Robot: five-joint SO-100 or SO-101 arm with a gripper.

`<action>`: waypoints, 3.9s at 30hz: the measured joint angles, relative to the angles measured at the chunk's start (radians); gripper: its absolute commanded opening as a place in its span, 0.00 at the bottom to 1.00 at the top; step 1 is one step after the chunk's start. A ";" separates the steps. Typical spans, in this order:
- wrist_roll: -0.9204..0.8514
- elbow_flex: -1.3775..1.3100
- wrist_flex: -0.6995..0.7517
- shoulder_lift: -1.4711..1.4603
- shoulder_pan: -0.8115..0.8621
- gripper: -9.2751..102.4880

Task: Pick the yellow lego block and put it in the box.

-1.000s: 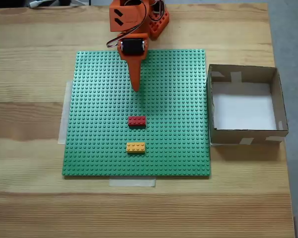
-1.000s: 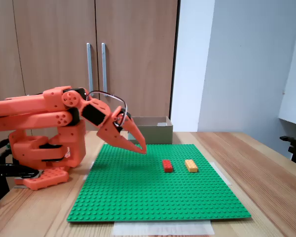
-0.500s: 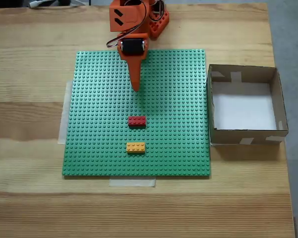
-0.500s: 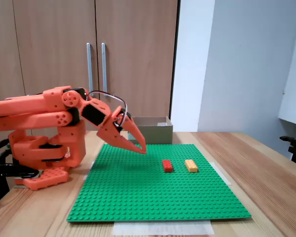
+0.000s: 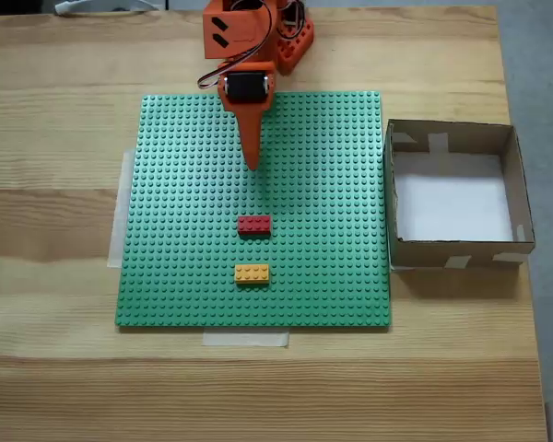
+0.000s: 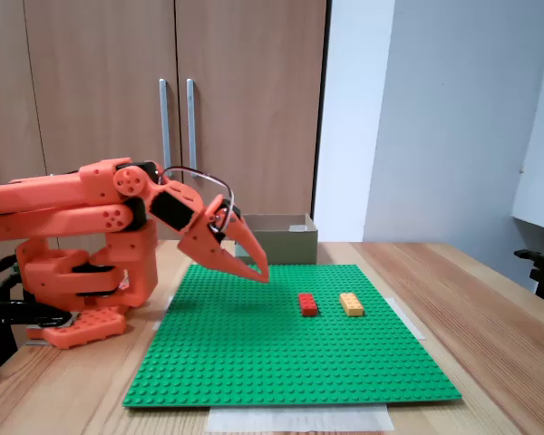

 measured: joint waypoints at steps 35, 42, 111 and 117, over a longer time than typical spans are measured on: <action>0.011 -0.060 0.104 -0.032 -0.015 0.10; 0.017 -0.202 0.163 -0.173 -0.025 0.10; 0.011 -1.675 0.341 -1.898 -0.005 0.26; 0.011 -1.686 0.324 -1.953 -0.005 0.26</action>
